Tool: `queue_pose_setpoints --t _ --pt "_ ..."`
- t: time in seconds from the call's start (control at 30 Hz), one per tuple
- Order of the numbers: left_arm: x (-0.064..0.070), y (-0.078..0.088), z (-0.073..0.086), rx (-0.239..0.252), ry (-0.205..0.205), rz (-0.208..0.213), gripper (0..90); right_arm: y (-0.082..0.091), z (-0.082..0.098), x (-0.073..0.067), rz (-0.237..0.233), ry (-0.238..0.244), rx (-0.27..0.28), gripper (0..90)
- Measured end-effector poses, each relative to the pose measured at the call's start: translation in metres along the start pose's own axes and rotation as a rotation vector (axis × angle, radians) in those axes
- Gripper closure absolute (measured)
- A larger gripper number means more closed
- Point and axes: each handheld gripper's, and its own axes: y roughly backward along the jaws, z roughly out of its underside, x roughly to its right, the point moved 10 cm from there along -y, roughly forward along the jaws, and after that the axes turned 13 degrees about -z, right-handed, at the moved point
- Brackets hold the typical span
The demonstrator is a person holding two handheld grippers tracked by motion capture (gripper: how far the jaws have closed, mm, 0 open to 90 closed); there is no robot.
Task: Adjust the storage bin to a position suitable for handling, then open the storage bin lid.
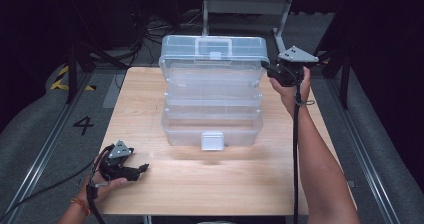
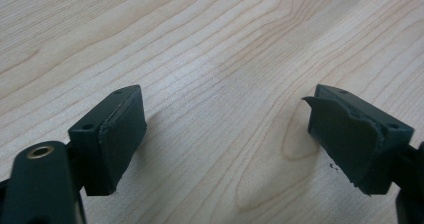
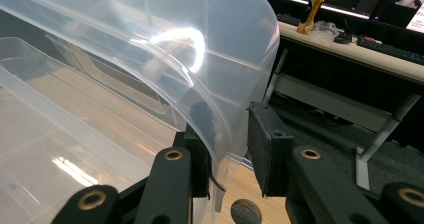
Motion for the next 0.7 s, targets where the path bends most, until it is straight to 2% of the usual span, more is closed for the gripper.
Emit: queue_pose_setpoints --t 0.27,0.37,0.7 --pt "-0.002 -0.0018 -0.0012 -0.005 -0.015 -0.003 13.8 -0.0002 0.0 0.0005 0.0 -0.006 0.001 72.6" --pt "0.0 -0.0021 -0.0014 -0.008 0.009 0.004 13.7 -0.0008 -0.0005 0.0012 -0.002 -0.01 -0.006 72.6" --pt "-0.0029 -0.0032 -0.0024 -0.005 -0.02 -0.002 13.5 -0.0049 -0.0032 0.0057 0.0 -0.026 -0.009 73.2"
